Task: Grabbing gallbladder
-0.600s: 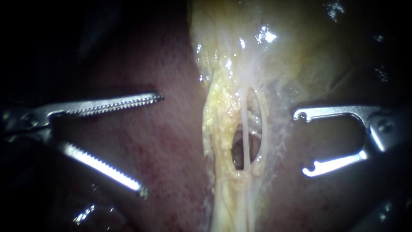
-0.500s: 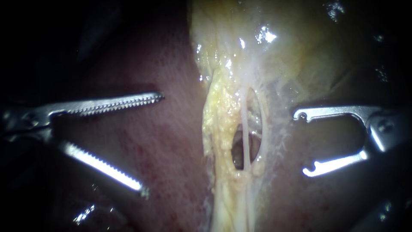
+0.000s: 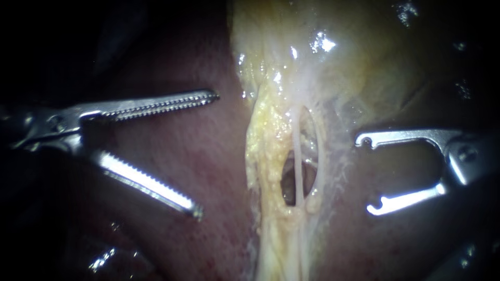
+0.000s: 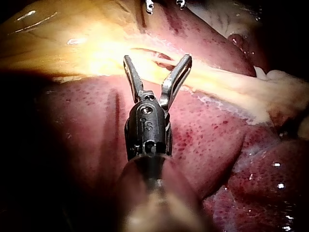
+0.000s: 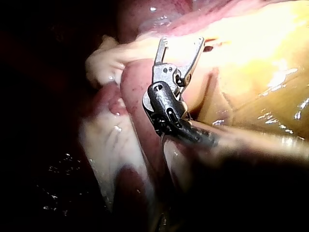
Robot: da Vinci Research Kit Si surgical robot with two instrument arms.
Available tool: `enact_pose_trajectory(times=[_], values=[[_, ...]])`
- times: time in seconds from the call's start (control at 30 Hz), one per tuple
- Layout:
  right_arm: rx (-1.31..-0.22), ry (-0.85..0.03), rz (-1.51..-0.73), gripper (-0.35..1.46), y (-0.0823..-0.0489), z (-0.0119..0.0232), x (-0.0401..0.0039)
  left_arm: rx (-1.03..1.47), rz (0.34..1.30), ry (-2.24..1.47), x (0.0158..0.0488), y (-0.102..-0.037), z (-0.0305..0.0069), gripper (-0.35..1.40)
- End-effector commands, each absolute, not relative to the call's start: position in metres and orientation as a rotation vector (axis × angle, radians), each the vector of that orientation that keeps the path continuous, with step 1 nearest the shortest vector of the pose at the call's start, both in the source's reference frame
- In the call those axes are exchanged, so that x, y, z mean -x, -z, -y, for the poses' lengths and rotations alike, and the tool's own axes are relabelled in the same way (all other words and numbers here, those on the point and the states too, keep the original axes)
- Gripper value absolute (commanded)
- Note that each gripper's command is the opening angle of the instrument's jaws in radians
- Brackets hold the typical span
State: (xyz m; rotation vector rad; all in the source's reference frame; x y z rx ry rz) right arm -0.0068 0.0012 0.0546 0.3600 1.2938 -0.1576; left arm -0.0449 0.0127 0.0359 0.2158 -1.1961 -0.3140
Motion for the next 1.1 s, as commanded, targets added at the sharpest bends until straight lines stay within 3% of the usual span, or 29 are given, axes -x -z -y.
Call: enact_pose_trajectory(times=[0.03,0.43,0.77,1.1], values=[[-0.360,0.158,-1.294,0.60,-0.0546,-0.0012,0.0068,-0.212,1.188,0.327,0.0451,-0.0363,-0.0130,0.86],[-0.363,0.160,-1.295,0.60,-0.0546,-0.0012,0.0069,-0.198,1.136,0.382,0.0465,-0.0409,-0.0159,0.74],[-0.363,0.161,-1.295,0.60,-0.0545,-0.0011,0.0070,-0.184,1.126,0.400,0.0497,-0.0430,-0.0170,0.68],[-0.364,0.161,-1.295,0.60,-0.0545,-0.0011,0.0071,-0.187,1.117,0.444,0.0502,-0.0433,-0.0172,0.39]])
